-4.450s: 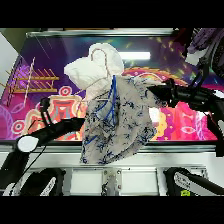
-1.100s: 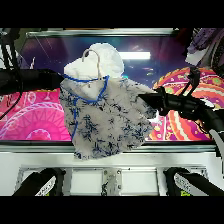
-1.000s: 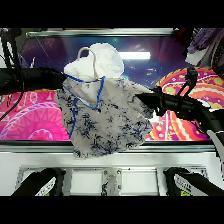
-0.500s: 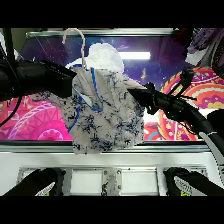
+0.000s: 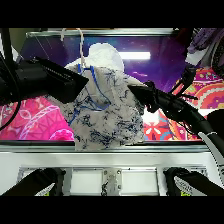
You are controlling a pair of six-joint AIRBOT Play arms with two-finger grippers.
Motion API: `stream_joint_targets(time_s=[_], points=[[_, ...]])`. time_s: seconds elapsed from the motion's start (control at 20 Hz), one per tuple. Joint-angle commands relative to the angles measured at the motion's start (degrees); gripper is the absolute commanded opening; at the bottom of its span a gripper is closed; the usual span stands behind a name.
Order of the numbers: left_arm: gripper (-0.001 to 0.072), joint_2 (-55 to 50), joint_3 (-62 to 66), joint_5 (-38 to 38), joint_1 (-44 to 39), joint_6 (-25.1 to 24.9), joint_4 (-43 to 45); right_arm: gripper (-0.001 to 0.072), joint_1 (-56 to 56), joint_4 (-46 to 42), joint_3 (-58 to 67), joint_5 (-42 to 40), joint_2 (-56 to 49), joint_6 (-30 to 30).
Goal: Fold the clothes and pants, and hang the long-sleeved shirts on hangers.
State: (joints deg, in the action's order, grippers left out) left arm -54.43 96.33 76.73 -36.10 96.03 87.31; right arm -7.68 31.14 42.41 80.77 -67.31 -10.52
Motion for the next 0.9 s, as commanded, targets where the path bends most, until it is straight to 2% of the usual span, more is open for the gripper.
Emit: stream_joint_targets(time_s=[0.0,0.15,0.25,0.3,0.4,0.45,0.65,0.85], points=[[0.0557,0.11,0.09,-1.09,-0.11,0.02,0.2,0.0004,-0.04,0.22,0.07,0.26,0.02,0.26],[0.0556,1.16,0.07,-3.76,-0.11,0.13,1.68,0.0004,-0.02,1.11,0.07,1.31,0.02,0.48],[0.053,2.58,0.07,-5.01,-0.07,2.62,6.1,0.0004,0.0,2.69,0.09,1.29,0.02,0.44],[0.0397,3.32,0.07,-4.72,-0.07,3.34,7.76,0.0004,0.09,3.76,0.13,1.2,0.04,0.44],[0.0055,4.5,0.04,-4.22,-0.07,3.41,9.14,0.0004,1.09,4.52,1.27,0.07,0.04,0.46],[0.0014,4.9,-0.09,-4.22,-0.07,3.39,9.14,0.0004,2.14,4.52,2.47,-0.33,0.07,0.46],[0.0014,4.07,-0.09,-2.6,-0.11,3.39,9.11,0.0004,10.27,4.0,7.08,-4.35,3.04,2.1],[0.0013,0.7,-0.07,-0.98,-0.11,3.37,9.11,0.0004,24.83,-1.22,9.07,-9.68,10.05,5.46]])
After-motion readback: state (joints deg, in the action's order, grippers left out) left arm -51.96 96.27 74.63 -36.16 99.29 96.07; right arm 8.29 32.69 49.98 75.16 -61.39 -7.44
